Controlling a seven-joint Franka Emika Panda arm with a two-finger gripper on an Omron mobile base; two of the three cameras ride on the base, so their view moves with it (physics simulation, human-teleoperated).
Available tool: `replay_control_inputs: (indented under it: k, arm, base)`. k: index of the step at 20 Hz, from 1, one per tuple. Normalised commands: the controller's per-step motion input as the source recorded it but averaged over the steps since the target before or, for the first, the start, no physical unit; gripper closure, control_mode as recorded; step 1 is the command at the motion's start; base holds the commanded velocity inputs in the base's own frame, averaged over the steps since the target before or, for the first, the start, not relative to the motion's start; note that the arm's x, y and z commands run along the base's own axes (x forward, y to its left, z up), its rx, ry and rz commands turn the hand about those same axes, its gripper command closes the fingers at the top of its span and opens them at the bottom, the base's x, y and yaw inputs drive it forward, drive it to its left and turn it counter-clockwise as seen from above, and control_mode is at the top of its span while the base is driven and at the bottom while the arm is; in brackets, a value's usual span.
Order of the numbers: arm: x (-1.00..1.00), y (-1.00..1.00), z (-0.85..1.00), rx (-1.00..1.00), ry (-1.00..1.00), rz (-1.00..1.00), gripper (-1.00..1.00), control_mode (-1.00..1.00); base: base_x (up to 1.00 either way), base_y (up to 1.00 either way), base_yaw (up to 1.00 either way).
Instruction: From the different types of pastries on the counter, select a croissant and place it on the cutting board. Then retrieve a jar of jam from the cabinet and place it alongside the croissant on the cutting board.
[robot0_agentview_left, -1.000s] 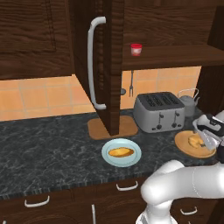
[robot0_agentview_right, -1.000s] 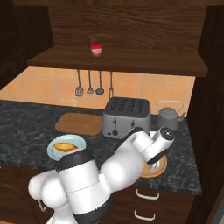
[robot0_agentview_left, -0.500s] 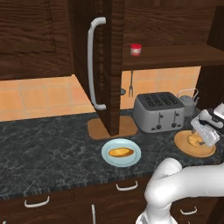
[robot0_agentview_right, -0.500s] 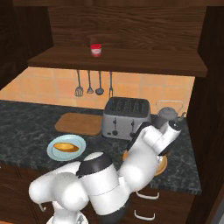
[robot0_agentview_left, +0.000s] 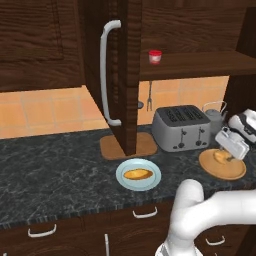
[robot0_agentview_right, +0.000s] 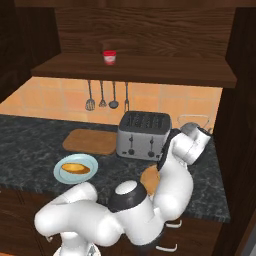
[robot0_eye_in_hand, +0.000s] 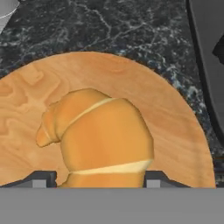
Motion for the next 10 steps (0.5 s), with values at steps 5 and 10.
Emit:
replay_control_inputs:
  k: [5, 10]
  arm:
    - [-0.14, 0.86, 0.53, -0.14, 0.0, 0.0, 1.0, -1.0]
    - [-0.9, 0.58, 0.04, -0.1, -0.04, 0.0, 1.0, -1.0]
  base:
    - [0.0, 0.0, 0.0]
    - [0.0, 0.0, 0.0]
